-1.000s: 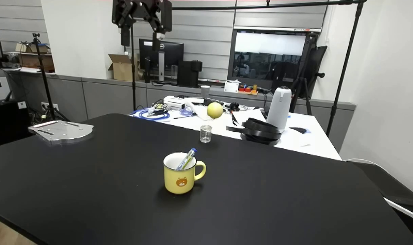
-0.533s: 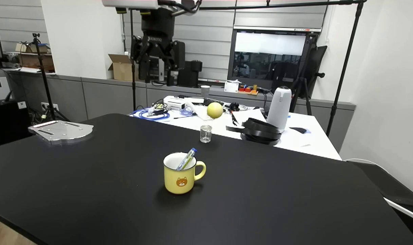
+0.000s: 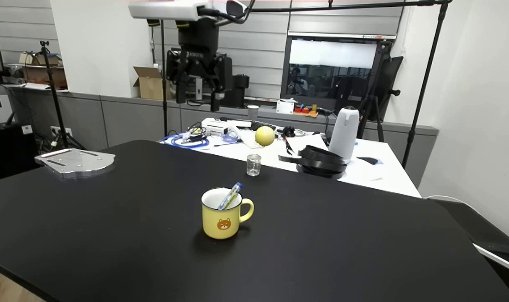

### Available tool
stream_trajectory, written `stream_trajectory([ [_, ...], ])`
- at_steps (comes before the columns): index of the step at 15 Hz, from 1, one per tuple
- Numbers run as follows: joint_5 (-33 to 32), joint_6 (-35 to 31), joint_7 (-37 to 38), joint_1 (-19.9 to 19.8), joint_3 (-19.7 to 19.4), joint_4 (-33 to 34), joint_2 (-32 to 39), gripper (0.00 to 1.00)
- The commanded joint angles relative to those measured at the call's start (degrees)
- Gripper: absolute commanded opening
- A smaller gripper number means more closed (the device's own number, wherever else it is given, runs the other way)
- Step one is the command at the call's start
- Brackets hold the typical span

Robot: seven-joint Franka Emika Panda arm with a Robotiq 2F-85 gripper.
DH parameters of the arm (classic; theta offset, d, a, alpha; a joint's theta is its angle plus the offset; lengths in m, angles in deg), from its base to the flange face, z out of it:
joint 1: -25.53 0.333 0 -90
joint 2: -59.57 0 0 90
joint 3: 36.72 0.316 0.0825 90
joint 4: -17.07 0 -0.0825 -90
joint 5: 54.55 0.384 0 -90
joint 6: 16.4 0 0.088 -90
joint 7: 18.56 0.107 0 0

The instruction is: Take the marker out of the cup and put it on the table

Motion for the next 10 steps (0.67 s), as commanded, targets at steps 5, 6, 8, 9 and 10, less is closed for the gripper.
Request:
stream_trajectory([
  [5,-2.11,-5.01,4.51,-3.21,-3.62,2.06,9.71,1.00],
  [6,-1.92,-5.42,4.65,-3.53,-4.07,2.46,11.34,1.00],
  [8,-1.64,-6.31,4.94,-3.86,-4.70,3.14,14.20,1.00],
  [9,-1.69,-6.99,5.20,-3.83,-4.86,3.46,15.37,1.00],
  [10,-1.93,-8.81,5.99,-3.54,-4.95,3.54,16.41,1.00],
])
